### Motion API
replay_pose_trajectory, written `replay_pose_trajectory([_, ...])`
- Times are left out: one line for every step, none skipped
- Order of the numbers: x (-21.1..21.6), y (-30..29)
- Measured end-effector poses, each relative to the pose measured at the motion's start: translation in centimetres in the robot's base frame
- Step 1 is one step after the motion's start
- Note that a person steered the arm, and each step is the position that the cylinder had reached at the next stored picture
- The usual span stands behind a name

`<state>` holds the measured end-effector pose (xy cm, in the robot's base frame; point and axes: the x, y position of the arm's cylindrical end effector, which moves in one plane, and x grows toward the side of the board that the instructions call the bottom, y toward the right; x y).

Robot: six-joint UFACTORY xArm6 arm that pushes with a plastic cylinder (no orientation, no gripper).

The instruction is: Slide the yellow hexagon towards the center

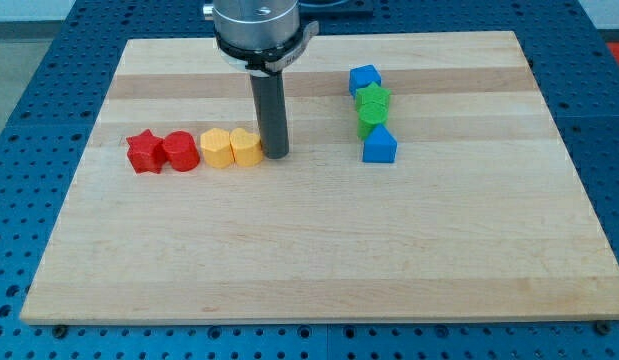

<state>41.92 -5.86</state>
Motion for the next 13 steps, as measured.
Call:
replay_pose_trajectory([0.0, 0.0])
replay_pose_trajectory([1.4, 0.4])
replay_pose_trajectory([4.5, 0.3])
replay_pose_trajectory([6.1, -2.2])
replay_pose_trajectory([6.1, -4.2])
replay_pose_trajectory([6.0, -5.8])
replay_pose_trajectory([4.5, -6.4])
replay_pose_trajectory([2.3, -6.5])
replay_pose_trajectory([0.1, -6.6])
replay_pose_trajectory([-2.7, -7.2])
replay_pose_trajectory([-5.6, -8.1])
replay_pose_trajectory([-7.5, -8.0])
replay_pose_trajectory([-10.2, -7.5])
